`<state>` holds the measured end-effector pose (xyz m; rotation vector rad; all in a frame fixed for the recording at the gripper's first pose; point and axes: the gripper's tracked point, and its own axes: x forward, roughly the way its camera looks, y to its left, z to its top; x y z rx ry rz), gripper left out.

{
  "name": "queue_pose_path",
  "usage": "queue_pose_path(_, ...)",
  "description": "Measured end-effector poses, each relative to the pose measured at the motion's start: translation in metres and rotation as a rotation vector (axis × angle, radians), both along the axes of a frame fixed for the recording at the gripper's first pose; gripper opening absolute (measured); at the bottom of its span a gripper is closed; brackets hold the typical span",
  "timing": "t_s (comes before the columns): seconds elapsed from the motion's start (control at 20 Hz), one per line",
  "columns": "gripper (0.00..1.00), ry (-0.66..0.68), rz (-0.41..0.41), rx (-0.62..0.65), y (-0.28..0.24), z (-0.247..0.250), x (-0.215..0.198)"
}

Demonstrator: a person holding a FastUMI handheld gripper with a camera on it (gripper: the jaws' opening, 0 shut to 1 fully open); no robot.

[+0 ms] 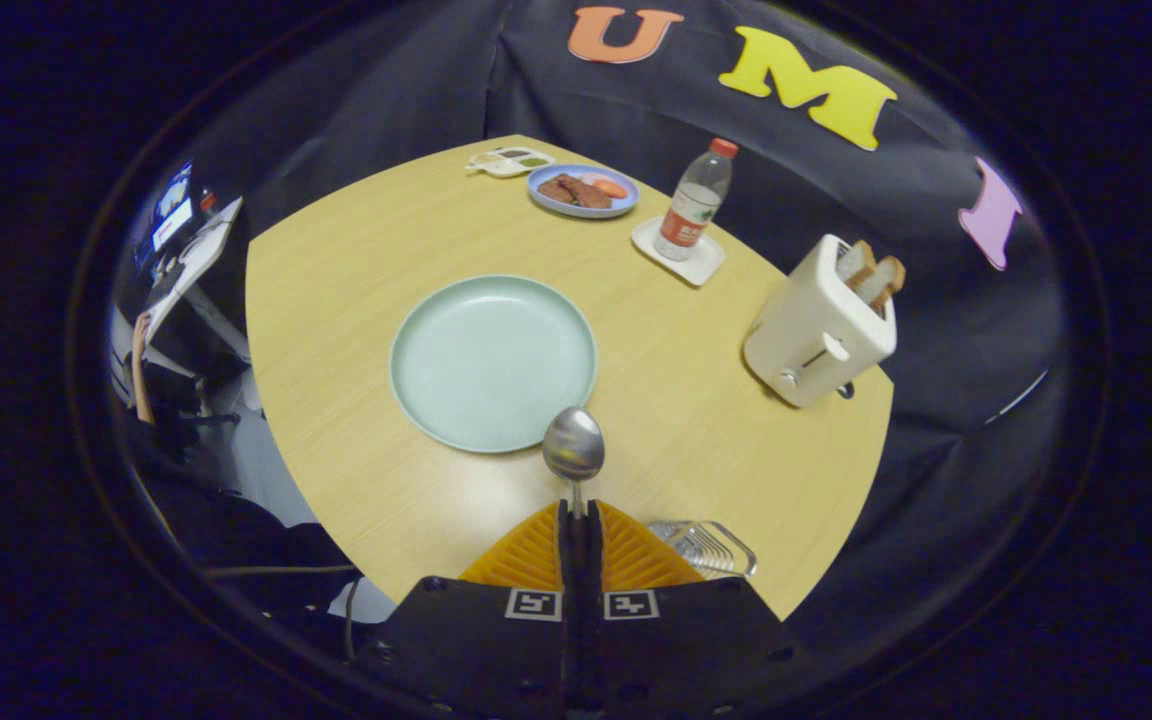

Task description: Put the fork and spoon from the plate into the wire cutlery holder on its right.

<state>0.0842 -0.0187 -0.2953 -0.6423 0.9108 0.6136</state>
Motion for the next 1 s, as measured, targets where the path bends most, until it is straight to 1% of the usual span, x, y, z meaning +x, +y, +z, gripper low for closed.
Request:
queue_pose_path(0.3, 0.01, -0.024, -0.140, -0.001, -0.081, 0.031, -0.014)
queue_pose_path(0.45, 0.01, -0.015, -0.206, 0.008, -0.104, 0.035, -0.020)
queue_pose_path(0.55, 0.01, 0.003, -0.240, 0.007, -0.111, 0.029, -0.021)
queue_pose_path(0.7, 0.01, 0.043, -0.290, 0.027, -0.105, 0.021, -0.020)
queue_pose_path(0.85, 0.01, 0.095, -0.367, 0.040, -0.102, 0.011, -0.018)
queue_pose_path(1.0, 0.02, 0.112, -0.442, 0.059, -0.100, 0.006, -0.012)
